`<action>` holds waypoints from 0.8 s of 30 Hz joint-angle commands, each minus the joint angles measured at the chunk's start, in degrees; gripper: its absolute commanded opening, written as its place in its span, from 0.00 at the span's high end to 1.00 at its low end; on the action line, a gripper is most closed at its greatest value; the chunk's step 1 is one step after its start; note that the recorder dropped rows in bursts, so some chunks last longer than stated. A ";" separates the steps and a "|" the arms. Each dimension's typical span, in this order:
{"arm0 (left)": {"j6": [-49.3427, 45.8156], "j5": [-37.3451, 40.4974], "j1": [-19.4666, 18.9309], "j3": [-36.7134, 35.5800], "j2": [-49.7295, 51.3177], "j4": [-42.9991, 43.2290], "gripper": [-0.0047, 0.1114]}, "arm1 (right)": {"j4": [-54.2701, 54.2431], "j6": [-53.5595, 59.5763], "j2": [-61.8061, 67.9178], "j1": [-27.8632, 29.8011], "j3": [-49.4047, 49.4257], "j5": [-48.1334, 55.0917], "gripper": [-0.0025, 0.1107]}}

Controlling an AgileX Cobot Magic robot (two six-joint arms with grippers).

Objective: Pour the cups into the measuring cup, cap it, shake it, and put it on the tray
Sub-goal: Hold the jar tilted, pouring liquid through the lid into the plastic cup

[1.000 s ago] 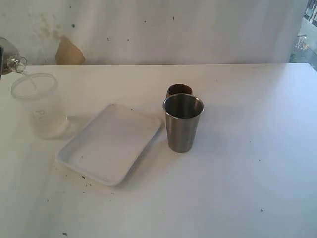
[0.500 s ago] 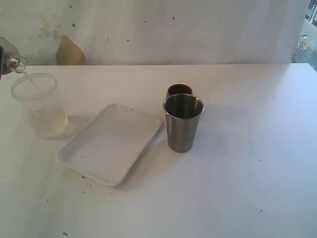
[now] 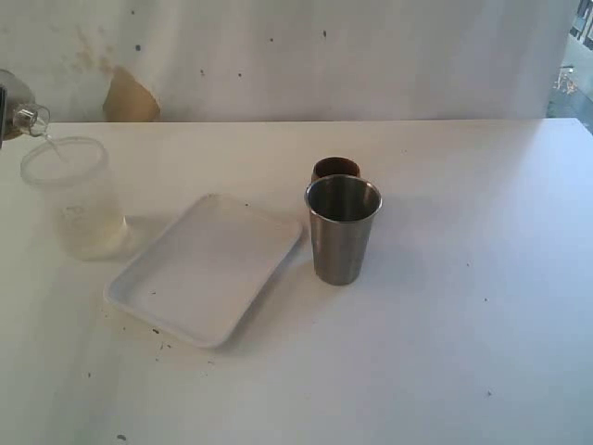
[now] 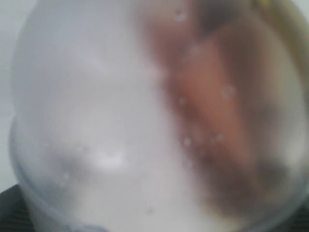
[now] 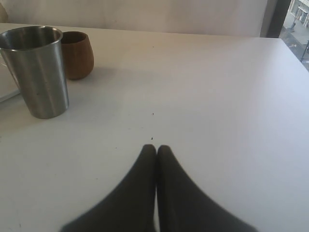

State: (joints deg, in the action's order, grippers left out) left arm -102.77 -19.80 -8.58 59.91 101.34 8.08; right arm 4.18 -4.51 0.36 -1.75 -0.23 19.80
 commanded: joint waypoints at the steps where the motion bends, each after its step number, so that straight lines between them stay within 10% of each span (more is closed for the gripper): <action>1: 0.59 -2.78 0.03 0.87 -1.34 -0.17 0.96 | 0.32 -0.28 -0.36 0.05 0.23 -0.17 0.98; 24: -3.97 -2.91 0.03 0.87 -1.34 0.17 0.96 | 0.32 -0.28 -0.36 0.05 0.23 -0.17 0.98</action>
State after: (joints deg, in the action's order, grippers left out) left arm -106.78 -19.80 -8.58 59.91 101.34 8.13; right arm 4.18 -4.51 0.36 -1.75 -0.23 19.80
